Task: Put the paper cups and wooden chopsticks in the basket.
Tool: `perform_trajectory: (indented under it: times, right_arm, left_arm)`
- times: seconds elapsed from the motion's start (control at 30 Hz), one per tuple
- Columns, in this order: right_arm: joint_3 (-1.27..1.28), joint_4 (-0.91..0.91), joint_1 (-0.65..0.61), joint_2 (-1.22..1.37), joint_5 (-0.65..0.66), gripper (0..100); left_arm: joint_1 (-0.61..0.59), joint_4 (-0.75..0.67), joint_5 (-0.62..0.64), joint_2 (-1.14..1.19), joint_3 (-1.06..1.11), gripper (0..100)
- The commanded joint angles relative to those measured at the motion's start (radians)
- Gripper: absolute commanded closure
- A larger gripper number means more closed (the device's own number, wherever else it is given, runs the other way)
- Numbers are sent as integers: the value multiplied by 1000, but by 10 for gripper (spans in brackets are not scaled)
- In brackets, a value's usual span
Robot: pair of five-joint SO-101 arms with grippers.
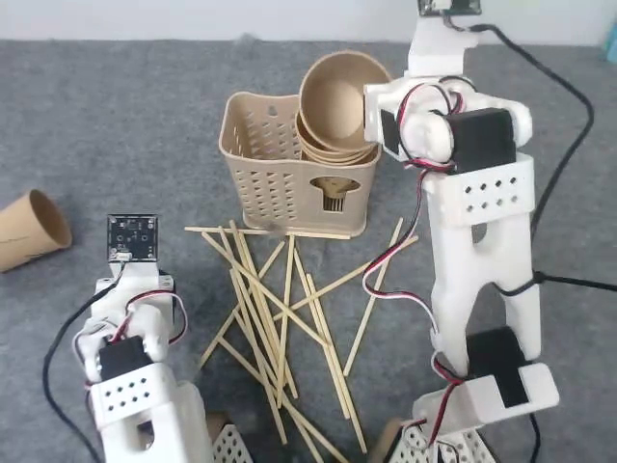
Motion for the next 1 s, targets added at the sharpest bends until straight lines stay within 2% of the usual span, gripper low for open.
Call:
perform_trajectory:
  times: [0.0,0.1,0.3,0.4,0.63,0.77,0.87,0.97]
  right_arm:
    - [-35,7,-5,2,21,992]
    - [-41,8,-5,42,25,963]
    - [-48,-2,-13,81,21,645]
    - [-115,1,-19,61,14,572]
    - [-302,59,-31,-53,14,571]
    - [-322,162,-31,-107,12,578]
    - [-315,217,-56,-125,12,689]
    - [-272,216,-81,-156,12,919]
  left_arm:
    - [6,-25,-11,-20,-4,913]
    - [8,-34,-11,-20,-4,913]
    - [5,-44,-11,-12,-2,913]
    - [6,-44,-11,-12,-2,913]
    - [8,-44,-11,-20,5,913]
    - [8,-44,-11,-20,5,913]
    - [8,-44,-11,-20,5,913]
    - [8,-44,-11,-20,5,913]
